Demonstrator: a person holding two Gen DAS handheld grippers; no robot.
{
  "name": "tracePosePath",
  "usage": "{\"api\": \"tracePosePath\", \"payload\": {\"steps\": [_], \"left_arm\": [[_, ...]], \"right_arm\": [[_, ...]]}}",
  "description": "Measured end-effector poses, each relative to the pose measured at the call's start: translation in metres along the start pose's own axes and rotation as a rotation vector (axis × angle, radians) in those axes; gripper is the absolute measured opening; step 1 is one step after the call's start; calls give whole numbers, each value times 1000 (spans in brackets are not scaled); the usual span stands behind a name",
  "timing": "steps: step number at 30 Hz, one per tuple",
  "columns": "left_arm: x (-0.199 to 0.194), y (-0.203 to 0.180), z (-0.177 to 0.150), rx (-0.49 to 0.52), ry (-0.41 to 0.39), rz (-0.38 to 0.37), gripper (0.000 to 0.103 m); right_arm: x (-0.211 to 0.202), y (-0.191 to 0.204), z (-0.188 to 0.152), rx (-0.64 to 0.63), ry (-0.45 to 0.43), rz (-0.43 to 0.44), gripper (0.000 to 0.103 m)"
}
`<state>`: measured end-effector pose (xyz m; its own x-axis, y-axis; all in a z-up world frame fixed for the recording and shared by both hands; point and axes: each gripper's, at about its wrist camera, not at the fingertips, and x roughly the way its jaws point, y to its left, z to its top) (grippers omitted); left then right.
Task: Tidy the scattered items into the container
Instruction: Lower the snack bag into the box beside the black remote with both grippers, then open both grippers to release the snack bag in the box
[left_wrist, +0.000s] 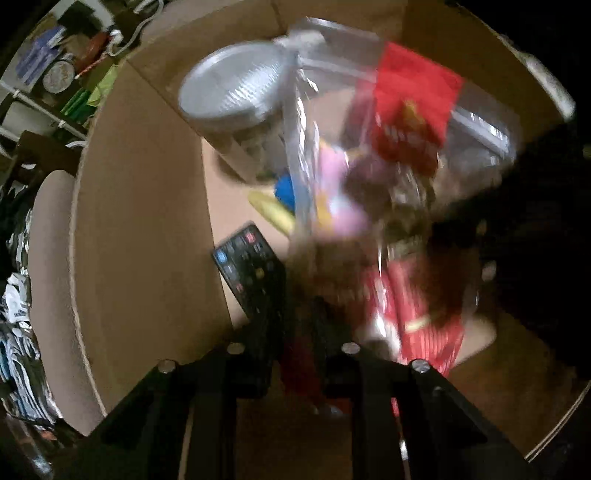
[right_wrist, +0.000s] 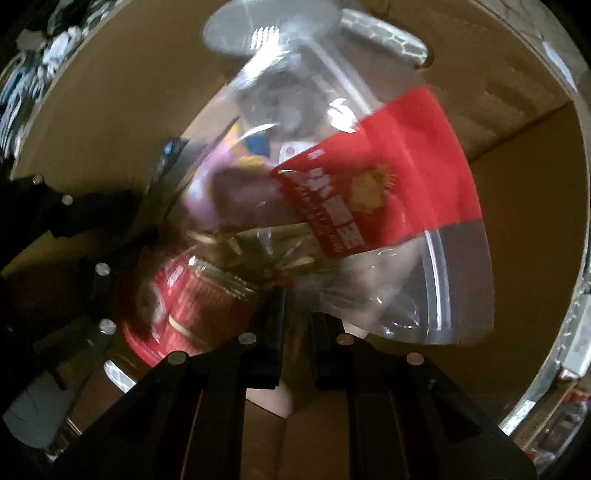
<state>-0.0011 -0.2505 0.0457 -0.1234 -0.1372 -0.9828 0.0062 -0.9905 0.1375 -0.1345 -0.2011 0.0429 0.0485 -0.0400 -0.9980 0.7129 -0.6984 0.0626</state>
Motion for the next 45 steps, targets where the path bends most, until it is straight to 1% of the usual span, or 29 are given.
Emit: {"api": "tracePosePath", "payload": {"steps": [3, 5, 6, 9, 10, 11, 12, 13, 14, 15, 17, 18, 19, 20, 21, 22, 23, 24, 25, 26, 27, 29, 31, 33, 36, 38, 42, 44, 45], "left_arm": [[-1, -7, -7, 34, 12, 45, 15], [-5, -3, -6, 2, -5, 49, 16], [-9, 2, -4, -25, -25, 41, 16], [-27, 16, 1, -111, -95, -17, 18], [-31, 17, 3, -122, -109, -29, 18], [-35, 17, 5, -129, -126, -42, 18], [-39, 16, 7, -134, -141, -57, 18], [-41, 15, 10, -135, -151, -72, 18], [-41, 12, 11, -130, -161, -88, 18], [-41, 8, 11, -120, -165, -101, 18], [-31, -1, 16, -101, -151, -104, 18], [-28, -8, 17, -90, -138, -102, 18], [-23, -13, 19, -81, -124, -96, 18], [-20, -16, 20, -73, -113, -84, 18], [-17, -17, 21, -67, -104, -75, 18], [-16, -15, 20, -66, -98, -71, 18], [-16, -15, 18, -68, -90, -67, 18], [-17, -14, 15, -73, -86, -66, 18], [-17, -13, 17, -73, -82, -57, 18], [-17, -13, 18, -67, -79, -38, 18], [-16, -12, 18, -66, -76, -20, 18], [-17, -7, 16, -88, -79, -6, 18], [-23, -2, 10, -117, -103, -17, 18], [-34, 3, 1, -152, -136, -4, 19], [-55, 5, -16, -186, -218, 50, 31], [-73, 4, -27, -219, -279, 89, 43], [-92, 2, -46, -292, -384, 123, 55], [-100, 1, -56, -327, -429, 129, 65], [-102, 2, -59, -342, -445, 121, 66]], "right_arm": [[0, -2, -7, 1, 12, 34, 11], [-1, 0, -13, -30, 33, 24, 11], [-3, 0, -17, -36, 41, 23, 11], [-15, -6, -29, -47, 46, 56, 12], [-23, -9, -33, -51, 37, 49, 13], [-32, -11, -36, -60, 22, 23, 14], [-43, -12, -39, -79, -4, -31, 15], [-54, -15, -41, -90, -34, -80, 19], [-64, -20, -42, -83, -64, -108, 23], [-74, -23, -39, -65, -101, -126, 23], [-89, -31, -29, -17, -166, -148, 23], [-94, -37, -26, 23, -195, -138, 24], [-97, -38, -11, 55, -216, -109, 26], [-98, -38, 1, 76, -229, -68, 26], [-92, -45, 6, 97, -223, -23, 25], [-83, -48, 10, 112, -201, 7, 25], [-76, -43, 14, 115, -177, 12, 25], [-67, -41, 17, 109, -152, -19, 24], [-61, -37, 15, 85, -136, -85, 25], [-56, -32, 16, 59, -123, -143, 27], [-52, -26, 20, 41, -109, -176, 29], [-51, -19, 9, 9, -112, -197, 27], [-54, -18, 7, -2, -143, -195, 27], [-62, -16, 1, 12, -185, -151, 28], [-64, -12, -8, 31, -245, -74, 28], [-76, -11, -20, 30, -295, -40, 28], [-95, -4, -45, 28, -386, -12, 30], [-95, -1, -53, 26, -431, -17, 35], [-94, 1, -57, 22, -450, -22, 35]]}}
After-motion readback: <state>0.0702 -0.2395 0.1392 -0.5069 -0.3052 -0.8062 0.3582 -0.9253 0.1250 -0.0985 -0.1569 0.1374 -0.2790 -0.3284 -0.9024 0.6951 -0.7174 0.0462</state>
